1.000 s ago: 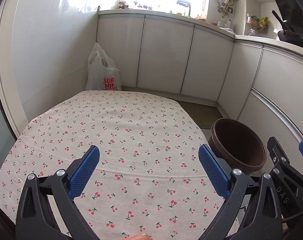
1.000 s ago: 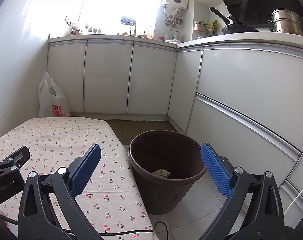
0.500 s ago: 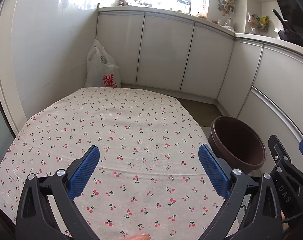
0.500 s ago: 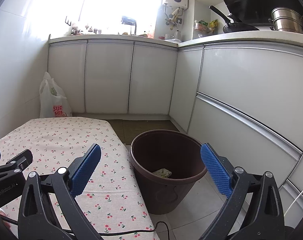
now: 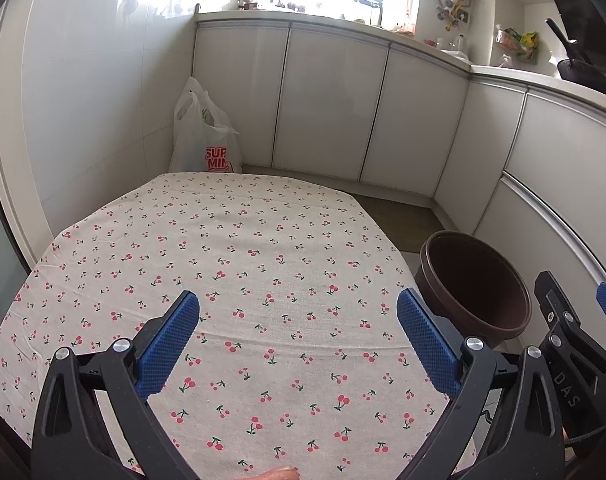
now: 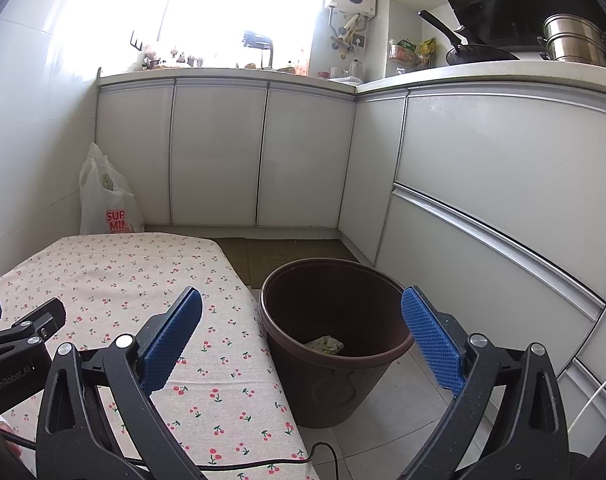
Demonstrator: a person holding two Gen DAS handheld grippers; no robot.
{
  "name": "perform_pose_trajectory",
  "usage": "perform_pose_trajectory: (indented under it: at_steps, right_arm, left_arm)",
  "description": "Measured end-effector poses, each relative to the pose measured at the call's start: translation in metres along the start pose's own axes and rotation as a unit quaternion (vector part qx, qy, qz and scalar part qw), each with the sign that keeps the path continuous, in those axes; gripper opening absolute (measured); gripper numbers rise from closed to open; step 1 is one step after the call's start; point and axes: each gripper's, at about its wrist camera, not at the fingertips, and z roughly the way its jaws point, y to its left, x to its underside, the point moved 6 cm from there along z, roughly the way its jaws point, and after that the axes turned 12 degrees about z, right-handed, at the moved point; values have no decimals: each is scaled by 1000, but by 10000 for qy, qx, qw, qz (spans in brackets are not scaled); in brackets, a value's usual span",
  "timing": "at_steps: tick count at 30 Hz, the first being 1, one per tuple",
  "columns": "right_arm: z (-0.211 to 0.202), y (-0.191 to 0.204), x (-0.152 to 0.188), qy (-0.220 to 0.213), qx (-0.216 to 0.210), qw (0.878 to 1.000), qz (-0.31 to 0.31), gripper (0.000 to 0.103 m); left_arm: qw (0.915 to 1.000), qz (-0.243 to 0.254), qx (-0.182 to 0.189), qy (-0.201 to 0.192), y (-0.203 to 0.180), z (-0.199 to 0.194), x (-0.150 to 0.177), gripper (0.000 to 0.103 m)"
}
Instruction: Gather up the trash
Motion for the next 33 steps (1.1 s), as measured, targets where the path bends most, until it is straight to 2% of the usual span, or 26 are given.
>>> perform_pose_trajectory:
  at_steps: [33]
  right_arm:
    - [2,-2,2,46,-57,10000,-7,96]
  left_arm:
    - [9999,119,-102,62,-2,3,0,95]
